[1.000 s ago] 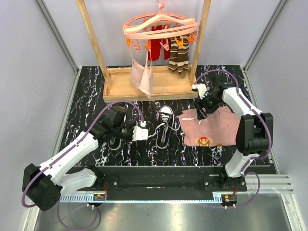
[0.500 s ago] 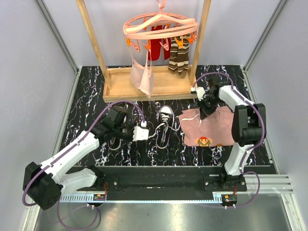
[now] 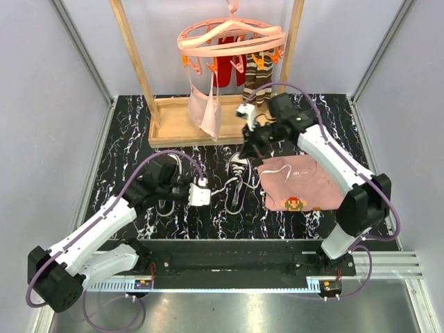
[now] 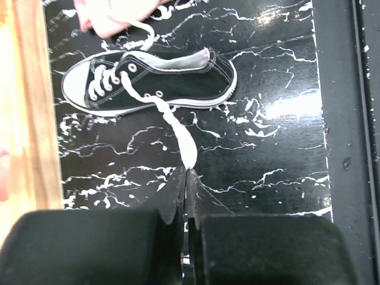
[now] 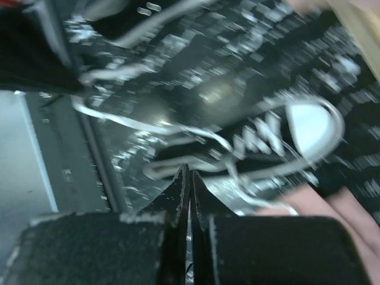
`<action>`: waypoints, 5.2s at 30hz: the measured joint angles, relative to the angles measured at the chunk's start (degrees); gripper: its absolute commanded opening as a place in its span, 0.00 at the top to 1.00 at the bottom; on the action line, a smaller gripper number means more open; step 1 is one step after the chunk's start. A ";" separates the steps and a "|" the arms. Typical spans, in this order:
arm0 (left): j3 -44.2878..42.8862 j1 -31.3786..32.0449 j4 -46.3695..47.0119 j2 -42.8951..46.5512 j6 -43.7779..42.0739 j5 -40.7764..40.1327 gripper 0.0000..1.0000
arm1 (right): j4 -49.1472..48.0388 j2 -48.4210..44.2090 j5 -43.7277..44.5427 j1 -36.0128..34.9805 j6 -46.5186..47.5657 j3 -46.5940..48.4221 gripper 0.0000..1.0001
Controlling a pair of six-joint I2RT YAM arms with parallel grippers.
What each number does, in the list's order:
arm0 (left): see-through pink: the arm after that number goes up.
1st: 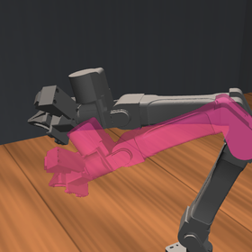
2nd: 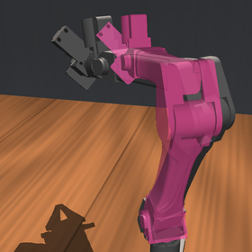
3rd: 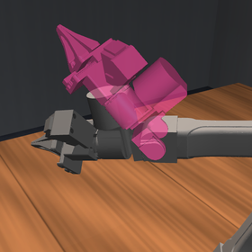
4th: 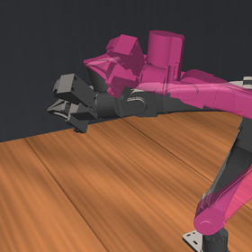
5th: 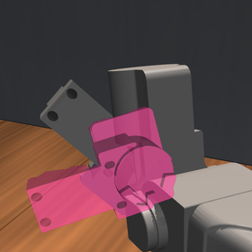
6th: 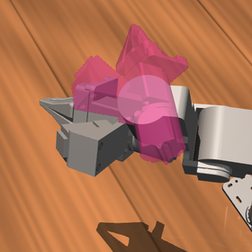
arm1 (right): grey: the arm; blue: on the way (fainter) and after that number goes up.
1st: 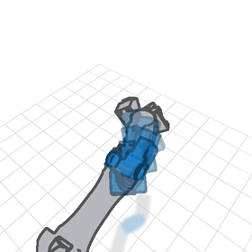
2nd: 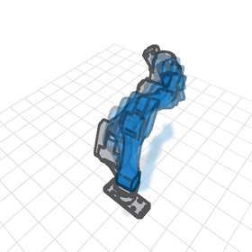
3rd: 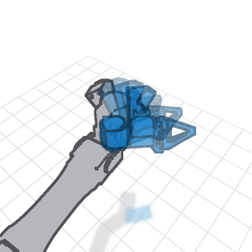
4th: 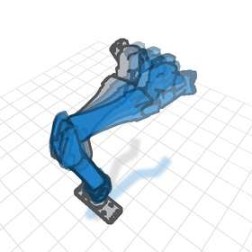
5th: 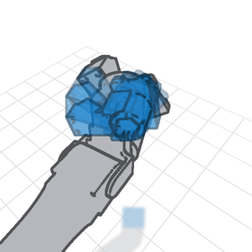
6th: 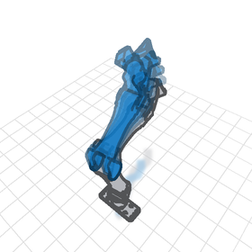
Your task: Tie the shoes
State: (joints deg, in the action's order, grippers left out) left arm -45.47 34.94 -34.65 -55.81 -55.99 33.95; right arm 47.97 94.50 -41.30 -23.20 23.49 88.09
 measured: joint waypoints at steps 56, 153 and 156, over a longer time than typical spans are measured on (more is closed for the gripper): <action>1.22 2.21 0.94 1.73 -3.23 -1.49 1.00 | 6.47 7.15 -4.17 3.65 -1.86 10.56 1.00; -19.21 -21.07 17.18 -46.40 47.01 -2.54 1.00 | -31.67 21.86 20.74 -27.34 -11.02 -10.49 0.51; -19.34 -21.33 17.18 -46.47 47.21 -2.40 1.00 | -32.20 22.29 22.38 -27.82 -10.05 -10.14 0.56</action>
State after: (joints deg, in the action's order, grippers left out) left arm -64.82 13.61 -17.47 -102.28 -8.78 31.55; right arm 15.77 116.79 -18.92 -51.03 13.43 77.95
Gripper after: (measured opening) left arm 0.003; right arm 0.491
